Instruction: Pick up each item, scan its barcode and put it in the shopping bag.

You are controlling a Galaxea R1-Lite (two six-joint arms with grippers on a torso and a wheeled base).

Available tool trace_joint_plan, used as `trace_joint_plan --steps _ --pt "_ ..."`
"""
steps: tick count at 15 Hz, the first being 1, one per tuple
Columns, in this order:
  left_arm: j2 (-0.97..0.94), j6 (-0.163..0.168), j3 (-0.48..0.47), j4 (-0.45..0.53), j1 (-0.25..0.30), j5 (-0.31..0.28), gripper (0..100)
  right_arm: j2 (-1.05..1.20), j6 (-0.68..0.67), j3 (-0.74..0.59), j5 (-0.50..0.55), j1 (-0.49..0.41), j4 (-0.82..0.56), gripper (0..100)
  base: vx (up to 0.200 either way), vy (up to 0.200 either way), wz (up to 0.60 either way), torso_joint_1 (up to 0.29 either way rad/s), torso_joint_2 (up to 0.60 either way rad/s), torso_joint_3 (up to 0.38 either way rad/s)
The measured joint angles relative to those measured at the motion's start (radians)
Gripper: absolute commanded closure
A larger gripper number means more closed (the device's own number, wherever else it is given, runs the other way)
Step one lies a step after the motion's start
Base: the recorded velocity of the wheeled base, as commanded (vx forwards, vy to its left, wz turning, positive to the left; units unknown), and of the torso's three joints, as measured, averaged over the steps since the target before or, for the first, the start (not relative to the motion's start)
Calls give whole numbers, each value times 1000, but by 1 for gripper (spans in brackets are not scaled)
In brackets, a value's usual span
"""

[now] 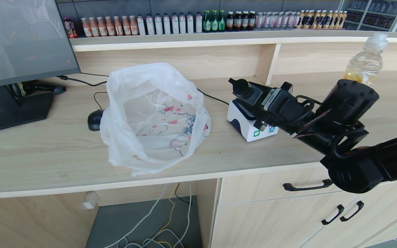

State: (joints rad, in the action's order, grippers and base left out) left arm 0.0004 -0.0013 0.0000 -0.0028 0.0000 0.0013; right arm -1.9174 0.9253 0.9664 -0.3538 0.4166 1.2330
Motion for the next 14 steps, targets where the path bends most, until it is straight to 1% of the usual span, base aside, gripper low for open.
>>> trace_joint_plan --steps 9,14 --pt "0 0 0 0 0 0 0 -2 -2 -2 2 3 -1 100 0 0 0 0 0 0" --pt "0 0 0 0 0 0 0 -1 -6 1 5 21 -3 100 0 0 0 0 0 0"
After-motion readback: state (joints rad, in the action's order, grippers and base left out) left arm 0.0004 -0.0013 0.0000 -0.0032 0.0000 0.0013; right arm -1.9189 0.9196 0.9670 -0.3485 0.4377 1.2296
